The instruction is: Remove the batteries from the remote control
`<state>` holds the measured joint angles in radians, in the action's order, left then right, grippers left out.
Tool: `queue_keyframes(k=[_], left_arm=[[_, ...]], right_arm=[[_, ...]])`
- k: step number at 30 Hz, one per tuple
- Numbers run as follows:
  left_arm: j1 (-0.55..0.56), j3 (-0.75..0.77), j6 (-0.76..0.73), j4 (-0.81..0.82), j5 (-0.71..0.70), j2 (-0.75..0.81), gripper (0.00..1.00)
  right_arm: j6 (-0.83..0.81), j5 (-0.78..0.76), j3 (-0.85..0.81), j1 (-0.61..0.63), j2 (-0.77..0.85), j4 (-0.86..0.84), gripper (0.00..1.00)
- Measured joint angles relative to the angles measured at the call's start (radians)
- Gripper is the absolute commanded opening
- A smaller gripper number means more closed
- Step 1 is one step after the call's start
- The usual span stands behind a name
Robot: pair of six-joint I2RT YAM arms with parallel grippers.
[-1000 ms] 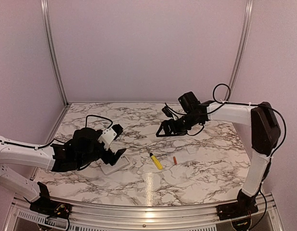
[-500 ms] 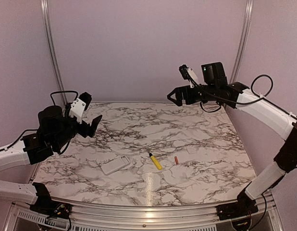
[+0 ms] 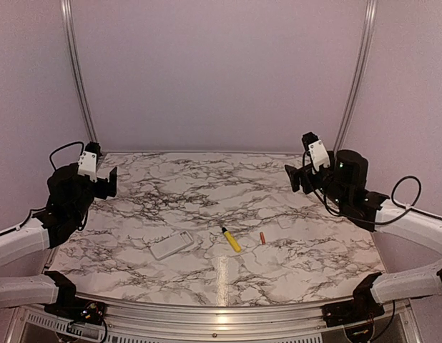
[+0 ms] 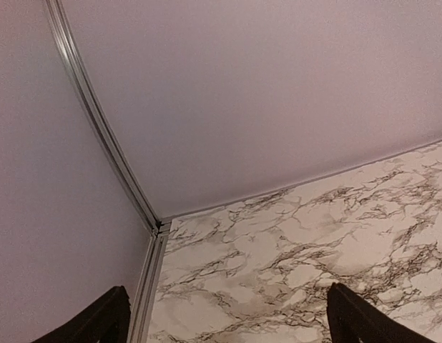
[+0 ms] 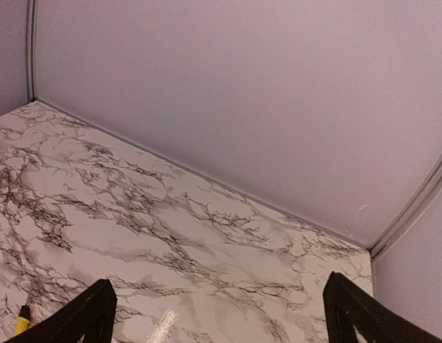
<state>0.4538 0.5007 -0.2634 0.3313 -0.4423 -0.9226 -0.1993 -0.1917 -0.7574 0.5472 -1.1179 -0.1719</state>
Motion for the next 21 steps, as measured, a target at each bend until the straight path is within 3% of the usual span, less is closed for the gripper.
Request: queue_keyframes(k=[7,13,21], left_arm=[[-0.157,-0.123,0.054,0.202,0.025,-0.156,0.99],[-0.252,-0.162,0.088,0.354,0.049,-0.323,0.99],[-0.31,-0.169,0.133,0.595,0.147,-0.493,0.99]], right_arm=[[-0.039,-0.177,0.213,-0.027,0.031,-0.195,0.99],[0.002,-0.288,0.34,-0.126,0.045,-0.327,0.99],[0.032,-0.291,0.517,-0.238,-0.002,-0.568,0.99]])
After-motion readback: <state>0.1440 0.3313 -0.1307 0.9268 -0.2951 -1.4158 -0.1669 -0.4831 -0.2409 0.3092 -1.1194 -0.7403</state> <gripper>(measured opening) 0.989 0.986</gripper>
